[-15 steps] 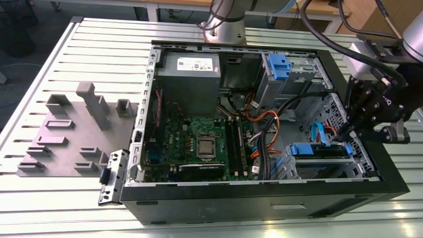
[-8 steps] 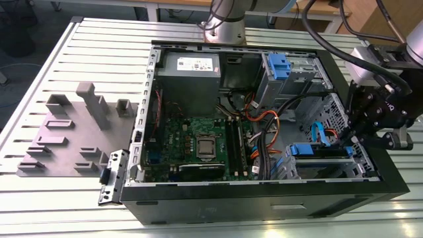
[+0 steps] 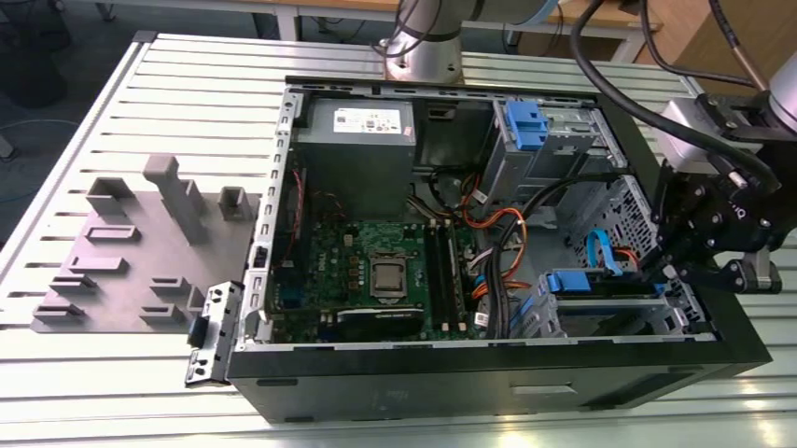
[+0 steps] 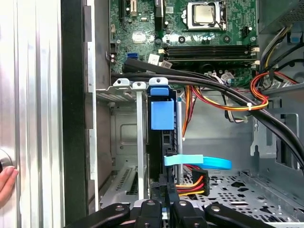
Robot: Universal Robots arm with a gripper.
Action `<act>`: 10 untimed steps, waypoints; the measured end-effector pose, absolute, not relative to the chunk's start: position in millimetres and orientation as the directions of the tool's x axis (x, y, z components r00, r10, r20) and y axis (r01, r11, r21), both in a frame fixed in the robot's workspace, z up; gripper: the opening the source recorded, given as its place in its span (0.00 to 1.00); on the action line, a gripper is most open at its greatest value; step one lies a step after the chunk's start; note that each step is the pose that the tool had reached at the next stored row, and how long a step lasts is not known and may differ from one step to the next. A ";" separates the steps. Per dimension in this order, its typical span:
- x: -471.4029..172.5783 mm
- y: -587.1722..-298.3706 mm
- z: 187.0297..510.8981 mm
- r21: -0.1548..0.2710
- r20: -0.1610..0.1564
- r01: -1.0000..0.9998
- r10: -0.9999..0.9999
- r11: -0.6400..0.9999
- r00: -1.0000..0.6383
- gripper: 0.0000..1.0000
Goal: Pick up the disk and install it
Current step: 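Insert the second disk wire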
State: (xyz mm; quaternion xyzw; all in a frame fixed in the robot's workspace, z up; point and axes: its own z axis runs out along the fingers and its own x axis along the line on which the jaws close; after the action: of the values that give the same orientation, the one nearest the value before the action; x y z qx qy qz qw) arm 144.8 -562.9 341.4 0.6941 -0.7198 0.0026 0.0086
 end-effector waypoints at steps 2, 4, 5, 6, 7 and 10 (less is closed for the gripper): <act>144.8 -563.0 341.1 0.008 0.016 -0.999 -0.999 0.036 -0.036 0.16; 144.8 -563.0 339.6 0.008 0.016 -0.999 -0.999 0.036 -0.036 0.16; 144.8 -563.0 338.9 0.008 0.016 -0.999 -0.999 0.036 -0.036 0.16; 144.8 -563.0 338.4 0.008 0.016 -0.999 -0.999 0.036 -0.036 0.16; 144.8 -563.0 338.3 0.008 0.016 -0.999 -0.999 0.036 -0.036 0.16; 144.8 -563.0 338.0 0.008 0.016 -0.999 -0.999 0.036 -0.036 0.16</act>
State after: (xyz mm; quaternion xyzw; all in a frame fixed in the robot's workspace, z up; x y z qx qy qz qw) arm 144.8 -563.0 338.0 0.6941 -0.7198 0.0026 0.0086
